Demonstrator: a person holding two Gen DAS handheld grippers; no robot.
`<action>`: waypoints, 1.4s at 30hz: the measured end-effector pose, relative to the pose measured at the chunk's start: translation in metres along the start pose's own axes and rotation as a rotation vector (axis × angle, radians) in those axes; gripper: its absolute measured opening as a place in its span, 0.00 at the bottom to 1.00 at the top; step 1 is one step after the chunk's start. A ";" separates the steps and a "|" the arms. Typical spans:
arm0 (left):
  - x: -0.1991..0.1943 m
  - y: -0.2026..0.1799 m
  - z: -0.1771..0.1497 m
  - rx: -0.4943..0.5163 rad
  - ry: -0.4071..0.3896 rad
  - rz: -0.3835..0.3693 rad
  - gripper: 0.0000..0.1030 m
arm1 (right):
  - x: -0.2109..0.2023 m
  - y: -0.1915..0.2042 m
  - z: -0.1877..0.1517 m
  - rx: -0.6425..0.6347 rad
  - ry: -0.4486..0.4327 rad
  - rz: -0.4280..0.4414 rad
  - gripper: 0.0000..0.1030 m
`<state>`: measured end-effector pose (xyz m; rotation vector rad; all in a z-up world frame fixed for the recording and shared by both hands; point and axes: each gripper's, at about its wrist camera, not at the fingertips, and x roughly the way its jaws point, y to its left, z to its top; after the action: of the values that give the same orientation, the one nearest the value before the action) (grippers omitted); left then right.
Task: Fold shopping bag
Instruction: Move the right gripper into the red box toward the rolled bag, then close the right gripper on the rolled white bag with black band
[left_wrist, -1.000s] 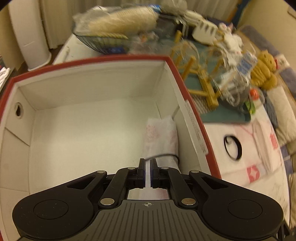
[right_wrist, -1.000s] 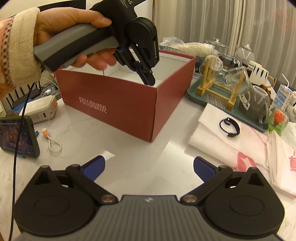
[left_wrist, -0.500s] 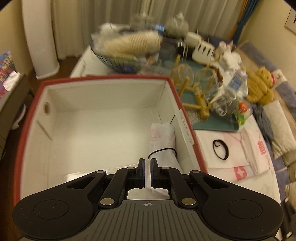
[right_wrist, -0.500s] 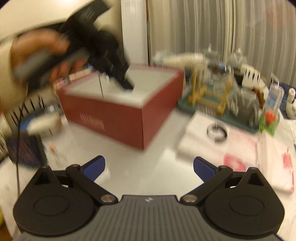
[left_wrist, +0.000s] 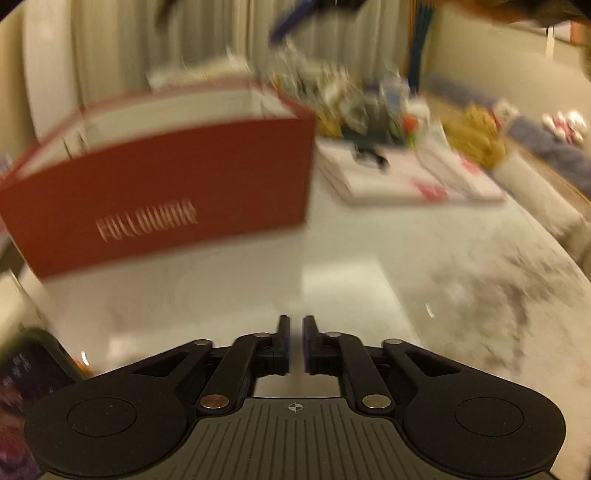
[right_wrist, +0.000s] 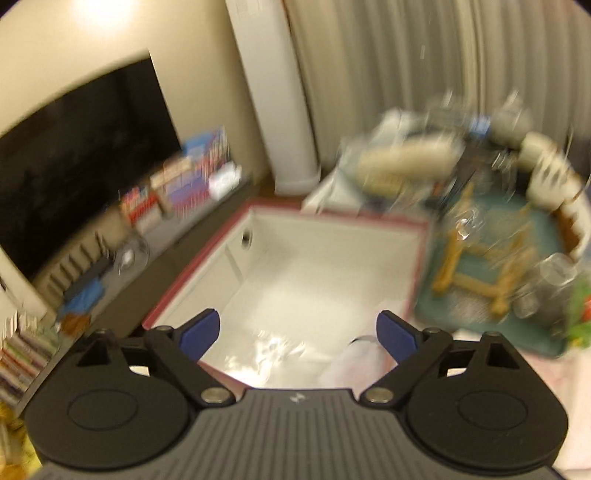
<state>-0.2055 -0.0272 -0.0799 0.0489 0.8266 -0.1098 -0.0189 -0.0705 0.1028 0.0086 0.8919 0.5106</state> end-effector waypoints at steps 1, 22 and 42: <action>0.009 0.003 -0.002 -0.010 -0.022 0.023 0.34 | 0.018 0.002 0.004 0.006 0.052 -0.019 0.90; 0.049 -0.005 -0.012 0.066 -0.170 -0.008 1.00 | 0.164 0.034 -0.039 -0.343 0.456 -0.530 0.49; 0.019 0.003 -0.018 0.046 -0.151 -0.008 1.00 | -0.113 -0.005 -0.100 -0.051 -0.019 -0.068 0.05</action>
<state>-0.2056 -0.0240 -0.1060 0.0802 0.6740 -0.1384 -0.1500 -0.1437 0.1217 -0.0632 0.8572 0.4693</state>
